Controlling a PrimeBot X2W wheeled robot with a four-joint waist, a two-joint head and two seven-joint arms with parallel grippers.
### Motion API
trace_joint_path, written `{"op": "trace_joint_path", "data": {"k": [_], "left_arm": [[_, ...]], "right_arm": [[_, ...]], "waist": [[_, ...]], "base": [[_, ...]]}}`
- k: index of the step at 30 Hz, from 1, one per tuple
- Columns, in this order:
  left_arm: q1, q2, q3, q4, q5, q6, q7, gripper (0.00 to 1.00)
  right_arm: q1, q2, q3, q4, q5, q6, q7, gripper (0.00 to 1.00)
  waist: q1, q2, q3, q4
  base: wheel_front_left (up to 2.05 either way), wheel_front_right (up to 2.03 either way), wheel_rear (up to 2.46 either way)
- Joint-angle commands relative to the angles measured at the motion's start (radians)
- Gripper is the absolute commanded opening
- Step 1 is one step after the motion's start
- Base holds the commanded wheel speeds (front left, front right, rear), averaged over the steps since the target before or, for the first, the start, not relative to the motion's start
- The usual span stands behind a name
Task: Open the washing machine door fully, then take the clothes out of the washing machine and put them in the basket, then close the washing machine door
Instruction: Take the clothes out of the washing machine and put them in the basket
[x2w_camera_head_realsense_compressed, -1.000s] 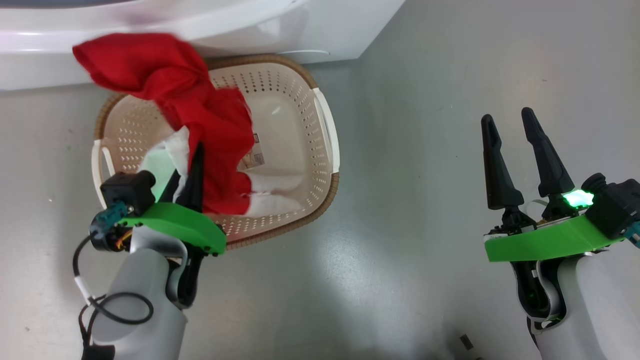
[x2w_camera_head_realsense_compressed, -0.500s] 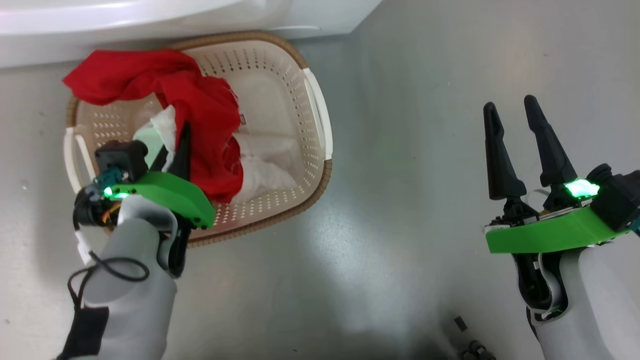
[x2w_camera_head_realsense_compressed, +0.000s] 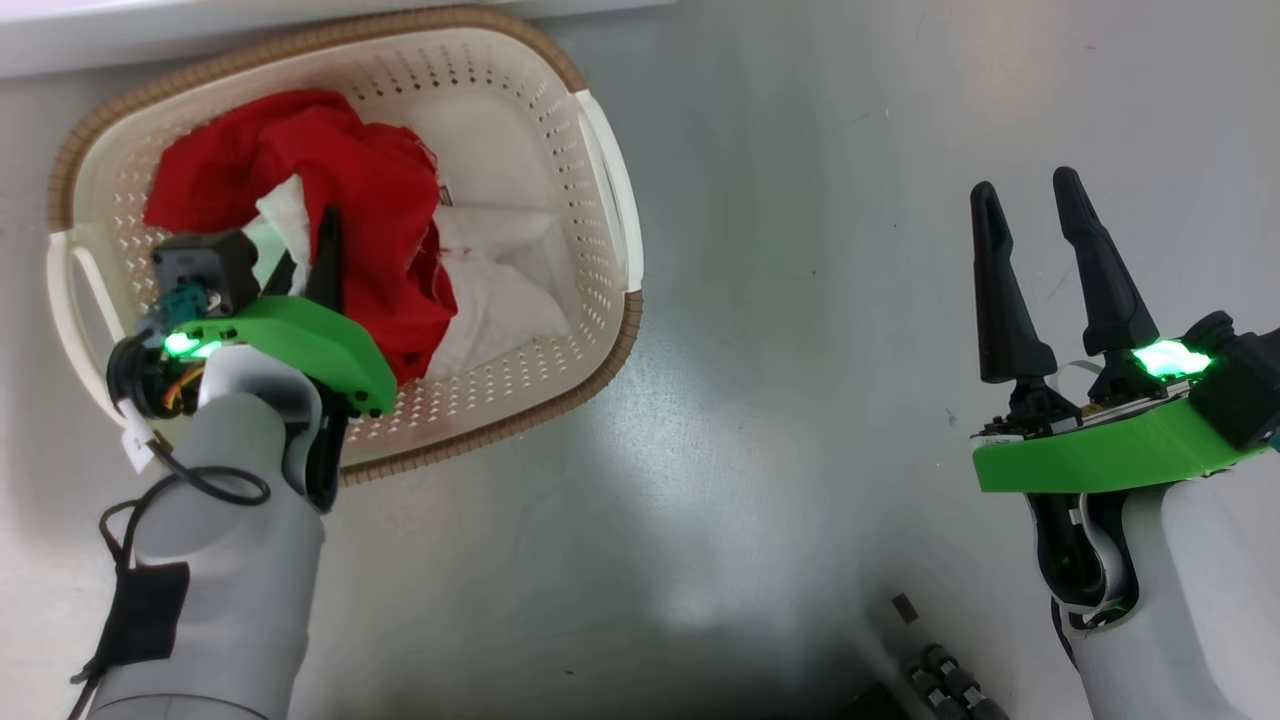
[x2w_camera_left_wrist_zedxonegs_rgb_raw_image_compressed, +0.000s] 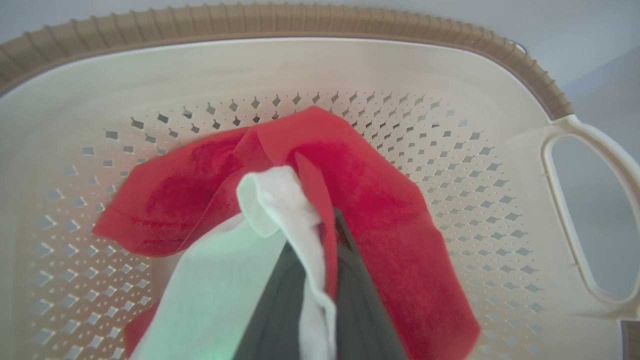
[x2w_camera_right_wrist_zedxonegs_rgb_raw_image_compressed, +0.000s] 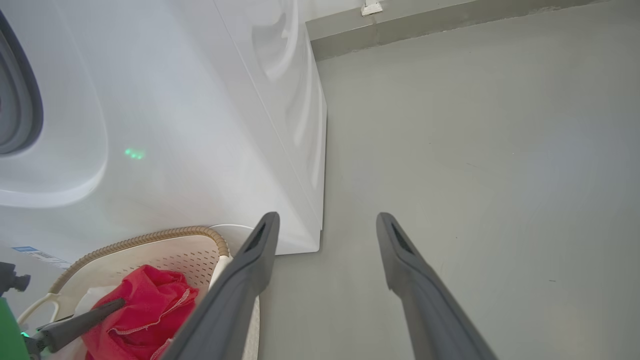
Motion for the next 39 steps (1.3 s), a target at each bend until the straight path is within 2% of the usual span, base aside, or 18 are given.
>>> {"op": "trace_joint_path", "data": {"k": [1, 3, 4, 5, 14, 26, 39], "left_arm": [[0.018, 0.030, 0.024, -0.003, 0.013, -0.005, -0.005, 0.23], [0.015, 0.030, 0.030, 0.001, 0.015, -0.005, -0.005, 0.58], [0.014, 0.030, 0.034, 0.001, 0.016, -0.005, -0.005, 0.97], [0.014, 0.030, 0.038, 0.001, 0.017, -0.006, -0.005, 1.00], [0.029, 0.023, 0.064, -0.019, 0.016, -0.009, -0.005, 1.00], [0.126, 0.016, 0.089, -0.136, -0.007, -0.013, -0.005, 1.00], [0.226, 0.015, 0.046, -0.256, -0.060, -0.014, -0.005, 1.00]], "right_arm": [[0.011, 0.003, 0.022, -0.024, 0.014, 0.008, -0.006, 1.00], [0.009, 0.003, 0.021, -0.023, 0.015, 0.008, -0.006, 1.00], [0.009, 0.003, 0.020, -0.023, 0.015, 0.008, -0.006, 1.00], [0.008, 0.003, 0.020, -0.022, 0.015, 0.008, -0.006, 1.00], [0.002, 0.003, 0.013, -0.013, 0.007, 0.008, -0.006, 1.00], [0.024, 0.003, 0.008, 0.001, -0.018, 0.008, -0.006, 1.00], [0.075, -0.001, 0.010, 0.030, -0.026, 0.008, -0.006, 1.00]], "waist": [[0.0000, 0.0000, 0.005, -0.003], [0.0000, 0.0000, 0.006, -0.003], [0.0000, 0.0000, 0.006, -0.003], [0.0000, 0.0000, 0.005, -0.002], [0.0000, 0.0000, -0.023, 0.016], [0.0000, 0.0000, -0.128, 0.046], [0.0000, 0.0000, -0.256, 0.068]], "base": [[0.00, 0.00, 0.00], [0.00, 0.00, 0.00], [0.00, 0.00, 0.00], [0.00, 0.00, 0.00], [0.00, 0.00, 0.00], [0.00, 0.00, 0.00], [0.00, 0.00, 0.00]]}}
